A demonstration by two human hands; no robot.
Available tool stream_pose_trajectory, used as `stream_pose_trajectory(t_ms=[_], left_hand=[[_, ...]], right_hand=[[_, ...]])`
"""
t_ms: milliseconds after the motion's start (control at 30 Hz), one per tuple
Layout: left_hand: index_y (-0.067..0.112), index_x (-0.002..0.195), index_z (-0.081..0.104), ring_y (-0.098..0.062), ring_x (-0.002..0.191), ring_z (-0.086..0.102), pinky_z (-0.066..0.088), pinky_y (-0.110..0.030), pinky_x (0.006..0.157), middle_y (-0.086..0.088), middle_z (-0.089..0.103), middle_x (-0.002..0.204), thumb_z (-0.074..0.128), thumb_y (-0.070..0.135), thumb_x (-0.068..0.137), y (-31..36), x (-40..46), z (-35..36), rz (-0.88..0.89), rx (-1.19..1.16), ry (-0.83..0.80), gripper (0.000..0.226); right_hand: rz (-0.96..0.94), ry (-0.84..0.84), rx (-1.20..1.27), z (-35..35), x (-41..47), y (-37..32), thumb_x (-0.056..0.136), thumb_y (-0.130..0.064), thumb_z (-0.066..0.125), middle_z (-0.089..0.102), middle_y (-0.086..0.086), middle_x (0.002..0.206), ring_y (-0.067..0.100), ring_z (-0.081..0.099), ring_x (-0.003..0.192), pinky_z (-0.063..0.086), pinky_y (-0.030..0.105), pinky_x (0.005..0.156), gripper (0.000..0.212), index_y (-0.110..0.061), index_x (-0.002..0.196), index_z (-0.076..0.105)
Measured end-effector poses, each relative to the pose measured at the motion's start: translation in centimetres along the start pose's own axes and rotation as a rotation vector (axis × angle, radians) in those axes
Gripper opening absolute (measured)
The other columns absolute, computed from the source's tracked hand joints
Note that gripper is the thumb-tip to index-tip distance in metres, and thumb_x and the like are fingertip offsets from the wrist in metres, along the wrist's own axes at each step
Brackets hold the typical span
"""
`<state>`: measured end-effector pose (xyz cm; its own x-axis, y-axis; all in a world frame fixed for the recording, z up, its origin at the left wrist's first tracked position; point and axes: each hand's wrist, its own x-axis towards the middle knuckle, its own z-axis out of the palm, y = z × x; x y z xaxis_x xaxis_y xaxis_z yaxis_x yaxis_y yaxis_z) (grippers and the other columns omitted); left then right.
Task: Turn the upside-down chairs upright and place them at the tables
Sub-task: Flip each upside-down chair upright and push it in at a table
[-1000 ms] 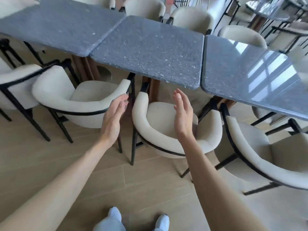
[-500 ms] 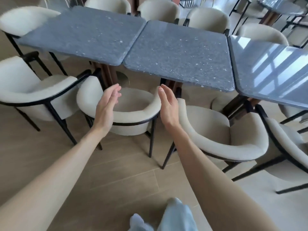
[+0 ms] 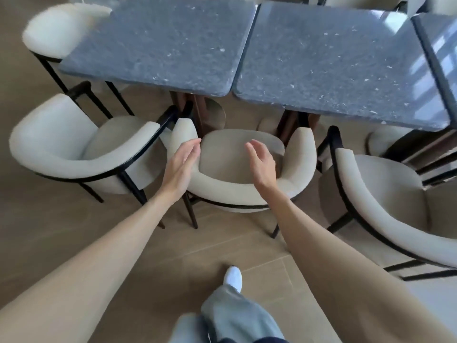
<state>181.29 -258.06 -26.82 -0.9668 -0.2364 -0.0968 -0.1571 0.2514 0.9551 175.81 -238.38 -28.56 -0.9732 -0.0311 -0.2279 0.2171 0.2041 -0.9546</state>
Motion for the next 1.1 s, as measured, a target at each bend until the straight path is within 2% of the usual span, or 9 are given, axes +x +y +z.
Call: stream_pose_trajectory(t_ms=[67, 133, 233, 367, 467, 533, 667, 767, 1100], left_hand=[[0.040, 0.131, 0.059, 0.009, 0.127, 0.051, 0.037, -0.025, 0.113, 0.028, 0.059, 0.131, 0.049, 0.075, 0.081, -2.1, 2.1, -1.5, -0.063, 0.033, -0.045, 0.061], [0.038, 0.138, 0.053, 0.003, 0.131, 0.049, 0.037, -0.026, 0.107, 0.026, 0.056, 0.136, 0.051, 0.074, 0.081, -4.4, 3.9, -2.7, -0.106, 0.227, -0.147, 0.068], [0.037, 0.150, 0.034, -0.017, 0.144, 0.036, 0.035, -0.041, 0.110, 0.008, 0.040, 0.156, 0.065, 0.066, 0.082, -8.5, 6.6, -4.0, -0.096, 0.663, -0.385, 0.081], [0.027, 0.159, 0.011, -0.019, 0.152, 0.013, 0.021, -0.065, 0.116, 0.002, 0.019, 0.165, 0.076, 0.058, 0.074, -13.4, 10.0, -3.9, -0.046, 1.089, -0.757, 0.111], [0.029, 0.159, 0.006, -0.019, 0.154, -0.003, 0.019, -0.079, 0.108, 0.006, 0.010, 0.166, 0.079, 0.057, 0.072, -16.7, 12.1, -2.5, 0.062, 1.248, -0.807, 0.116], [0.032, 0.159, 0.004, -0.023, 0.155, -0.009, 0.015, -0.085, 0.103, 0.007, 0.005, 0.168, 0.080, 0.055, 0.073, -17.5, 12.0, -1.3, 0.077, 1.315, -0.818, 0.117], [0.038, 0.154, 0.015, -0.027, 0.154, -0.007, 0.011, -0.091, 0.096, 0.009, 0.014, 0.164, 0.084, 0.046, 0.072, -18.2, 12.1, 0.2, 0.056, 1.336, -0.750, 0.107], [0.040, 0.147, 0.026, -0.027, 0.153, -0.002, 0.012, -0.089, 0.096, 0.011, 0.023, 0.158, 0.087, 0.039, 0.070, -17.9, 11.9, 0.4, 0.030, 1.308, -0.759, 0.098], [0.046, 0.144, 0.032, -0.020, 0.152, 0.004, 0.011, -0.088, 0.097, 0.017, 0.034, 0.151, 0.092, 0.044, 0.059, -19.1, 11.9, 0.0, 0.058, 1.324, -0.683, 0.104]], right_hand=[[0.063, -0.044, -0.169, 2.4, 1.1, 1.7, 0.098, -0.046, 0.055, 0.055, 0.004, 0.145, 0.016, 0.053, 0.127, 0.042, 0.028, 0.104, 0.059, -0.014, 0.147, 0.046], [0.123, -0.142, -0.462, 3.8, 1.6, 3.9, 0.096, -0.044, 0.059, 0.047, 0.008, 0.152, 0.024, 0.043, 0.140, 0.035, 0.040, 0.114, 0.066, -0.012, 0.150, 0.039], [0.194, -0.322, -0.911, 4.5, 2.4, 7.1, 0.088, -0.045, 0.066, 0.039, 0.008, 0.154, 0.026, 0.033, 0.143, 0.029, 0.046, 0.116, 0.080, -0.016, 0.153, 0.030], [0.199, -0.469, -1.279, 4.9, 2.8, 10.1, 0.079, -0.047, 0.078, 0.031, 0.007, 0.154, 0.028, 0.020, 0.148, 0.017, 0.057, 0.117, 0.094, -0.015, 0.151, 0.027], [0.186, -0.499, -1.423, 5.3, 4.7, 11.7, 0.073, -0.043, 0.085, 0.023, 0.010, 0.158, 0.037, 0.009, 0.152, 0.007, 0.070, 0.115, 0.114, -0.016, 0.157, 0.013], [0.186, -0.536, -1.505, 5.4, 5.4, 11.8, 0.069, -0.042, 0.087, 0.029, 0.010, 0.155, 0.039, 0.014, 0.150, 0.009, 0.074, 0.113, 0.115, -0.018, 0.156, 0.015], [0.064, -0.529, -1.546, 4.8, 6.7, 12.9, 0.064, -0.046, 0.085, 0.050, 0.006, 0.134, 0.032, 0.043, 0.127, 0.024, 0.060, 0.109, 0.097, -0.022, 0.143, 0.034], [-0.042, -0.504, -1.546, 4.3, 6.3, 13.5, 0.063, -0.048, 0.079, 0.057, 0.003, 0.119, 0.028, 0.051, 0.110, 0.031, 0.047, 0.102, 0.085, -0.022, 0.135, 0.042], [-0.029, -0.455, -1.529, 4.3, 5.5, 13.3, 0.064, -0.034, 0.083, 0.062, 0.008, 0.109, 0.031, 0.054, 0.105, 0.034, 0.058, 0.102, 0.066, -0.013, 0.117, 0.049]])
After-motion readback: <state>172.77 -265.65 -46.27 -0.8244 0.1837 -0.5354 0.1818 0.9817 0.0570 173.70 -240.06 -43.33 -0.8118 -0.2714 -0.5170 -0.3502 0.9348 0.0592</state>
